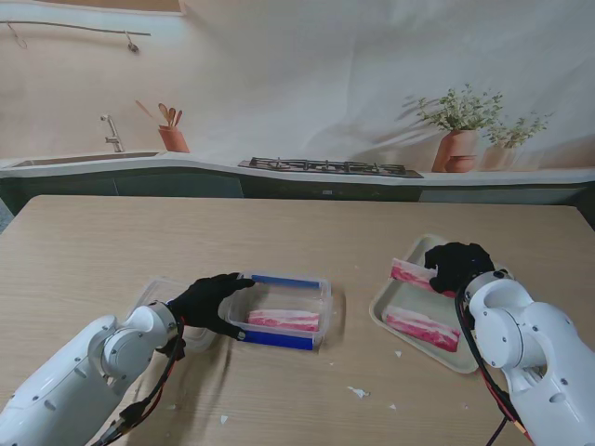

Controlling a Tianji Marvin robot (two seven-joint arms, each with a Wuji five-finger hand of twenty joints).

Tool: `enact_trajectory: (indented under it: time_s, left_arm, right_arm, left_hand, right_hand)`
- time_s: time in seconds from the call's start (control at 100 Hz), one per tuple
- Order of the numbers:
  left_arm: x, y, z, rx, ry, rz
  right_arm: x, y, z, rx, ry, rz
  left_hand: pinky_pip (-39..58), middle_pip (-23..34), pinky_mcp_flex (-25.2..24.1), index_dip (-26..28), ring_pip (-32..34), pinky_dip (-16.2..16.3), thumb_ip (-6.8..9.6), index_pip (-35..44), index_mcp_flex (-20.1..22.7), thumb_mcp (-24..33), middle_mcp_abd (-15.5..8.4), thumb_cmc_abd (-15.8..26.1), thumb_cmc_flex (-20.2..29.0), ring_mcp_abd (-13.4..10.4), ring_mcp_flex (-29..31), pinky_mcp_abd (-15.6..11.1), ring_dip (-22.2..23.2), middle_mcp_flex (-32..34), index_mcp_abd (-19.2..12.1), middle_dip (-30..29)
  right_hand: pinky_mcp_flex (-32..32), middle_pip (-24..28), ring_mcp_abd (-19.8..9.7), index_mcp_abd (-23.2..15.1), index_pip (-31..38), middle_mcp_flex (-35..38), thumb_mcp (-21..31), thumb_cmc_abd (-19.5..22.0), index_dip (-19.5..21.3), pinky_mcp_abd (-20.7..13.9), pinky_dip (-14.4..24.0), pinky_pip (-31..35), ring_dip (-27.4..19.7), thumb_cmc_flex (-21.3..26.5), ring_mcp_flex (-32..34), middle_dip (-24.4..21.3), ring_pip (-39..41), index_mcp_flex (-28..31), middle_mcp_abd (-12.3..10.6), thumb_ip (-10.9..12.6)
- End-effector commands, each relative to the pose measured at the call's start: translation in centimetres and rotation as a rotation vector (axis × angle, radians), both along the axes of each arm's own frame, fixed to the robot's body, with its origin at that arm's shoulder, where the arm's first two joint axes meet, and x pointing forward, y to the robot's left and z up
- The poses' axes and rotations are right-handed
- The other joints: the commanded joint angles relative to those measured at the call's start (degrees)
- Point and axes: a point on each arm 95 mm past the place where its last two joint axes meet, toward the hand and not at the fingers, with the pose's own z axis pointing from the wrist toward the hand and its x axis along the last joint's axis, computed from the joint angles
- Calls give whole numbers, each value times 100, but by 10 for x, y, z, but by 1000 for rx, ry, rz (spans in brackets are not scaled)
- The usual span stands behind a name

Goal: Separate the bacon slices onto the tray

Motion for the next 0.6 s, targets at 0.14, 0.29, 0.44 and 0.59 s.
enact_trajectory:
  time_s: [0.14,0.29,0.44,0.59]
  left_arm:
    - [-5,-1,-11,16,36,3]
    - [-5,-1,-12,18,39,3]
    - [-6,-1,-11,17,38,6]
    - [-6,-1,-12,18,41,5]
  right_arm:
    - [8,-7,-29,-13,71,-91]
    - [13,-10,-45,-3,92,-131]
    - [15,-11,-55,3,119,-150]
    - [14,-9,-62,18,135,-176]
  left_hand:
    - [-72,134,-26,-49,-102,13,105,68,105,449,-423,140,429,-76,-190,-78,-32,89,256,-6]
    - [-73,131,-25,-49,-103,13,106,68,108,449,-417,153,428,-69,-191,-77,-32,86,260,-7]
    - [-75,135,-26,-48,-102,13,106,71,110,450,-423,144,431,-73,-189,-77,-32,89,253,-6]
    - [-78,131,-26,-48,-101,13,105,72,110,451,-420,139,431,-71,-188,-77,-31,84,261,-8]
  right_hand:
    - [-126,299,95,-265,560,-118,96,497,380,56,149,236,81,432,-113,152,144,35,140,-3]
    - [-146,292,89,-482,547,-154,22,570,448,35,159,242,68,427,-146,160,128,8,107,-17]
    - [-157,271,72,-529,528,-160,-15,598,462,12,159,242,55,432,-159,156,107,2,62,-26]
    - [-143,265,86,-472,526,-147,-13,589,465,22,162,254,49,445,-143,160,105,6,92,-21]
